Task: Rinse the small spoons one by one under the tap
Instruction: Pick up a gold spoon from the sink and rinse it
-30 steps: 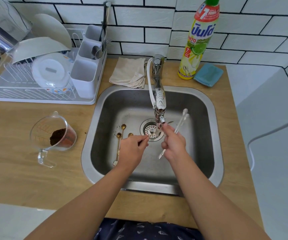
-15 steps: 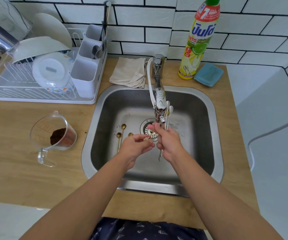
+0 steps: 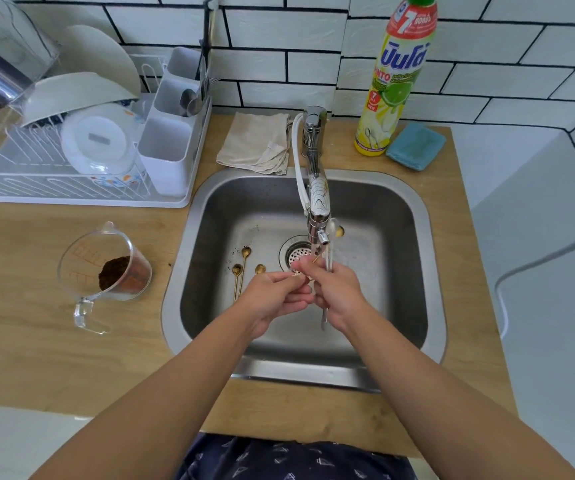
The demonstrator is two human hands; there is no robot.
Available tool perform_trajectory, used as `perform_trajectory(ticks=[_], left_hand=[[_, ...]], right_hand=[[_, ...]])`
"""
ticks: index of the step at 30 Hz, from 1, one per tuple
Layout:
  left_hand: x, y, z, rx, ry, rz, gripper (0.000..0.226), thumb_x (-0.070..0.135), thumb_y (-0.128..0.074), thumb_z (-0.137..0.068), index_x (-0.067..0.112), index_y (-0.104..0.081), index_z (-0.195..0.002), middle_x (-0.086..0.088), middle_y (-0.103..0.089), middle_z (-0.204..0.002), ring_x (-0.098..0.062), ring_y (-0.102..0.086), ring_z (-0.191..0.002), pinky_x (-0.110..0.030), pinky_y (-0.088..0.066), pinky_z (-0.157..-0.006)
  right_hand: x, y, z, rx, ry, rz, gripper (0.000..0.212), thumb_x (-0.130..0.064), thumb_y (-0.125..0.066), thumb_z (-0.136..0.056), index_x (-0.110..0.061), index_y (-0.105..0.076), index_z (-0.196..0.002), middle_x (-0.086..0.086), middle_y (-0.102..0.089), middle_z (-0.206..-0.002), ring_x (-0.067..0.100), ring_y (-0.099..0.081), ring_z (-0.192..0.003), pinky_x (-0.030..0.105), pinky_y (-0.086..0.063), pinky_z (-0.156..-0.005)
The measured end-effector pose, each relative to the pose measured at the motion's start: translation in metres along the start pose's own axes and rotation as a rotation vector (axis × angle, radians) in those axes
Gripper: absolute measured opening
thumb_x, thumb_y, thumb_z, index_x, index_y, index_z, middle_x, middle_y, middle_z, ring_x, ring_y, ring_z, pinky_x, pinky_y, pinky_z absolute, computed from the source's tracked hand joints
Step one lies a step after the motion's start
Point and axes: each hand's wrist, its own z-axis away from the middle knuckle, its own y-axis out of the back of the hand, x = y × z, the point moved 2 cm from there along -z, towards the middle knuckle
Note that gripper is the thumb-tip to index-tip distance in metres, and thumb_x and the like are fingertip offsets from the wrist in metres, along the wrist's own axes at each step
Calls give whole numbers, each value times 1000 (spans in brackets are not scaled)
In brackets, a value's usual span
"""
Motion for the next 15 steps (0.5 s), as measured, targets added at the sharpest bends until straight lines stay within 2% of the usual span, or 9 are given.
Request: perform_trajectory(ticks=[2,4,5,7,8,11,15], left_hand=[[-2,4,3,-7,19,-9,14,13,-66,-97,1,-72,-101,-11,-76,-83,-18,-76,-75,-23,-61,-65],[-3,6,5,-6,27,-14,18,13,-65,-97,-2,-71,-105,-12,-76,-85,-18,-76,-75,-23,-61,-65],[-3,7,6,-6,29,-16,19,13,-65,-97,-3,-70,-107,-13,-76,-86,-18,-76,-75,-22,-61,-65],[-2,7,7,-8,28,-14,21,12,-65,-97,-5,-69,-108,-14,-75,-88,-18,-75,-75,-23,-61,-66],[-1,8,7,-6,25,-10,21,12,-65,-97,-5,-69,-109,-15,-75,-89,-19,-75,-75,-24,-62,-68],[-1,11,6,-8,16,-15,21,12,-65,-96,-4,-70,-109,-16,-75,-91,-19,-75,-77,-25,-62,-72],[-3,14,7,2,7,-23,20,12,-66,-96,-3,-71,-108,-18,-75,-95,-19,-75,-78,-23,-62,-69]], right_hand=[[-10,9,-6,83,22,-103,11,-20,-81,-88,-17,-78,-78,-5,-61,-59,4,-25,-37,20,-21,-35],[-17,18,-16,165,45,-197,29,-20,-76,-93,-22,-79,-64,-8,-55,-52,4,-22,-37,20,-19,-36],[-17,18,-17,173,49,-203,32,-21,-74,-95,-24,-81,-64,-10,-49,-48,3,-22,-37,20,-18,-37],[-13,12,-12,117,44,-113,12,-22,-76,-93,-15,-83,-86,-7,-44,-49,4,-21,-37,20,-19,-35],[-6,8,-8,67,29,-39,13,-24,-78,-91,-11,-81,-91,-4,-46,-53,5,-21,-38,21,-19,-35],[0,3,0,-30,20,83,17,-29,-77,-91,-15,-82,-83,-1,-45,-55,7,-22,-40,21,-21,-36],[-22,17,-10,190,48,-120,29,-24,-76,-93,-17,-79,-65,5,-60,-68,6,-20,-40,22,-16,-38]])
